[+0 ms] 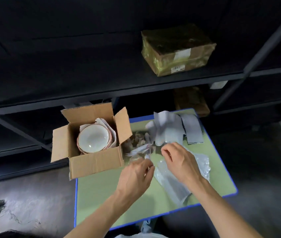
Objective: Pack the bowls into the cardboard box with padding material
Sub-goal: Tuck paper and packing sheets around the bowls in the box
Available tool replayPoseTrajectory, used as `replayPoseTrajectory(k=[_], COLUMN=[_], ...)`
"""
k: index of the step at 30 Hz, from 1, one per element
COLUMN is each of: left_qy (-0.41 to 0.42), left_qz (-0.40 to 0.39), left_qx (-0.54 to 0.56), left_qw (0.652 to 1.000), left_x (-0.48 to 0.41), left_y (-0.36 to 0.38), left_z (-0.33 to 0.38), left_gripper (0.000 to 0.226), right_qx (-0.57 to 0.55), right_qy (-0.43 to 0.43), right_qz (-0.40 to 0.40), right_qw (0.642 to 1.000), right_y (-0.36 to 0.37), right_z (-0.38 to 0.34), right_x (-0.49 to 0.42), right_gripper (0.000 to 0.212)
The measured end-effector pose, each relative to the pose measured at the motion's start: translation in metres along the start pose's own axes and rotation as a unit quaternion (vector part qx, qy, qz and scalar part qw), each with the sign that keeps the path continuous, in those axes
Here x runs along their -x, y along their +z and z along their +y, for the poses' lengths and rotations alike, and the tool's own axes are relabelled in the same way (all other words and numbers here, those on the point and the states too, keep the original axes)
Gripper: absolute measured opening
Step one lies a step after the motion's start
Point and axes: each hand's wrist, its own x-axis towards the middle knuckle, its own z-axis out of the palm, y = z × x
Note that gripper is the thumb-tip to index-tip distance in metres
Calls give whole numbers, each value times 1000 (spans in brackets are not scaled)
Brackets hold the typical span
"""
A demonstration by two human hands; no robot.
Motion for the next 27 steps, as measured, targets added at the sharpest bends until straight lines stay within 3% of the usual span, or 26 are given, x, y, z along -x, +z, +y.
replayPoseTrajectory(k=[6,11,16,23,27], left_qy=[-31,-82,-105,-125,-194], left_qz=[-142,-206,-219,-205,-143], left_qx=[-56,-102,-95,-66,71], left_qw=[988,970,965,968,968], left_x=[-17,-28,-41,-46,-43], left_y=[53,84,101,111,103], left_z=[9,12,12,15,20], left_gripper=[36,55,84,73,71], right_qx=[40,68,69,-7,-75], right_qy=[154,236,277,278,296], right_qz=[-117,-162,-154,-94,-81], right_qw=[980,956,946,956,949], right_y=[12,19,31,39,32], right_z=[88,122,131,130,132], right_x=[51,73,74,73,71], right_gripper=[30,36,49,30,27])
